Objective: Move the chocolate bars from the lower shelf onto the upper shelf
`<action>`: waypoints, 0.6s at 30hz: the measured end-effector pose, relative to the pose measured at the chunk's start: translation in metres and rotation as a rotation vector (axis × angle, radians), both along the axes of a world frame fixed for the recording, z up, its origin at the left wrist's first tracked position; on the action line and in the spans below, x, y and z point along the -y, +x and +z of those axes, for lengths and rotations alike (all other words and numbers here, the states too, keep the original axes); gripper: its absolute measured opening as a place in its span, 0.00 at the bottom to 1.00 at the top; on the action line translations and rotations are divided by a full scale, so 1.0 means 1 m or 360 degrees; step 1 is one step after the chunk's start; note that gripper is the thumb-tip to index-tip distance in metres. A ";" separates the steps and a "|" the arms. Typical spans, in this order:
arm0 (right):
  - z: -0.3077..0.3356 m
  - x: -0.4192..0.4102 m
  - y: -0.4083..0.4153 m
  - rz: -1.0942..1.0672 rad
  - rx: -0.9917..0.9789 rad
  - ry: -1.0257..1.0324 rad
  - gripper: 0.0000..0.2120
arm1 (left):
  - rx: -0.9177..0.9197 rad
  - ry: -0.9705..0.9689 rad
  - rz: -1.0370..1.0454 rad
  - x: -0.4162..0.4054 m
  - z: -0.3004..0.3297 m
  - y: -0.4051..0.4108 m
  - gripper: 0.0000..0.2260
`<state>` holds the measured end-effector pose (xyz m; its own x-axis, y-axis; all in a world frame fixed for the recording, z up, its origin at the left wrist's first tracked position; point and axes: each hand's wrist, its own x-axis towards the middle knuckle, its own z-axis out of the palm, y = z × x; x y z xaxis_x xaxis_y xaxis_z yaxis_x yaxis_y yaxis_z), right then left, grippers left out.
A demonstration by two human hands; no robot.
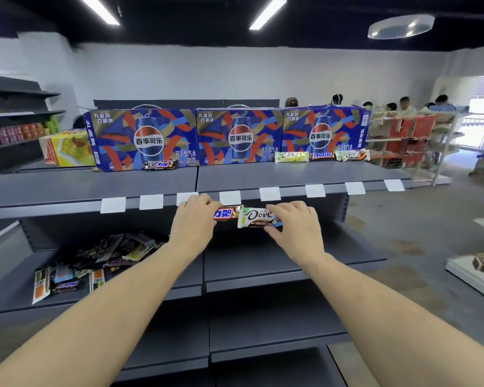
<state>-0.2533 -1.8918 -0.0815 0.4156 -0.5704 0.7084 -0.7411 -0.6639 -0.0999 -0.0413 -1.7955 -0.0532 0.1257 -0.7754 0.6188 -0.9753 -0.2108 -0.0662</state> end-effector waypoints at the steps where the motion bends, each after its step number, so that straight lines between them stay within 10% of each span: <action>1: 0.005 0.003 0.001 0.0001 0.0006 -0.0003 0.22 | -0.0001 -0.0010 -0.0001 0.004 0.005 0.000 0.18; 18: 0.072 0.128 0.040 0.0018 -0.0065 0.0036 0.21 | 0.0127 -0.0114 0.0205 0.133 0.063 0.043 0.18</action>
